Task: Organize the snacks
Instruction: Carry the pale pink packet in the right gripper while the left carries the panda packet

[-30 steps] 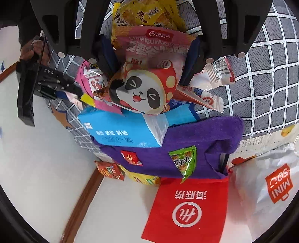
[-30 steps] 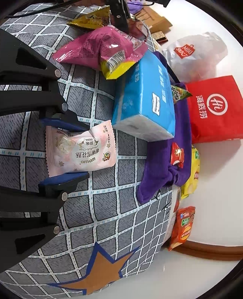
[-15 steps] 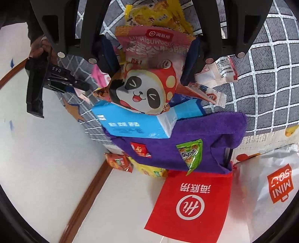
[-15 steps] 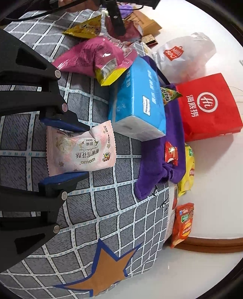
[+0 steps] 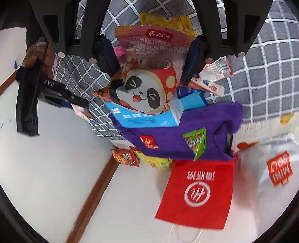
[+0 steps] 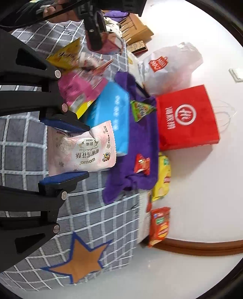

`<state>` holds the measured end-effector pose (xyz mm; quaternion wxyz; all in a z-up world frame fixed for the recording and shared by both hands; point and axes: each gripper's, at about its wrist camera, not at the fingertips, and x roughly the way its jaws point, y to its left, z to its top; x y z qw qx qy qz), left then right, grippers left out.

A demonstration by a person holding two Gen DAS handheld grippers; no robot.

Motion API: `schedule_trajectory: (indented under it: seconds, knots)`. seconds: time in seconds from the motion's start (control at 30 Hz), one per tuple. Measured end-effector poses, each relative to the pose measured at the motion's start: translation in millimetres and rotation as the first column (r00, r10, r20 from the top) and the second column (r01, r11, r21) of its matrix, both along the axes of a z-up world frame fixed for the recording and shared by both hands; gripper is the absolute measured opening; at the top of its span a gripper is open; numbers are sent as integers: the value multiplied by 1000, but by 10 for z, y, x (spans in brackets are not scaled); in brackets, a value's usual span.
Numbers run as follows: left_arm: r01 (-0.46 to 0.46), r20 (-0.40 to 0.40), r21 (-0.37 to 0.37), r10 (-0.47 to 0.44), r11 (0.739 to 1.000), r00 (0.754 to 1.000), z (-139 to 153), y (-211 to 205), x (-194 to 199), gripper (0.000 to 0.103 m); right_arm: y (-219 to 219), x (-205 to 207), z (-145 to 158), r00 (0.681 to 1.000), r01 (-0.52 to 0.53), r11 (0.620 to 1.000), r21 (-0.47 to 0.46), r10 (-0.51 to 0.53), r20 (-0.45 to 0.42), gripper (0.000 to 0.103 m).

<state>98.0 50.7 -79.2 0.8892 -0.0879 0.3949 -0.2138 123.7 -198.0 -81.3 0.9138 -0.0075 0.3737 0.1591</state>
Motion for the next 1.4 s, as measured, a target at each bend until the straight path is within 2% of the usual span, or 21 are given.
schedule_trajectory:
  seconds: [0.27, 0.47, 0.7, 1.03, 1.17, 1.3, 1.4]
  knots:
    - [2, 13, 37, -2, 999, 1000, 459, -113, 54, 62, 291, 227, 440, 999, -33, 999, 26, 32, 40, 41]
    - [14, 41, -1, -14, 1000, 999, 799, -163, 319, 62, 391, 478, 742, 996, -38, 999, 31, 36, 76, 41]
    - [-14, 70, 11, 13, 1000, 997, 993, -292, 721, 62, 409, 788, 840, 995, -7, 1000, 15, 5, 96, 41]
    - [-63, 26, 24, 63, 998, 998, 852, -305, 1286, 62, 390, 1257, 676, 998, 27, 999, 35, -29, 51, 42]
    - [-77, -7, 14, 77, 997, 997, 660, -208, 1440, 62, 450, 1445, 528, 999, 28, 999, 36, -29, 40, 41]
    - [-95, -37, 45, 97, 994, 995, 529, -118, 1575, 62, 452, 1605, 324, 999, 26, 999, 38, -27, 26, 41]
    - [-119, -50, 18, 120, 993, 992, 490, 12, 1642, 62, 417, 1675, 173, 1000, 28, 999, 45, -28, -2, 41]
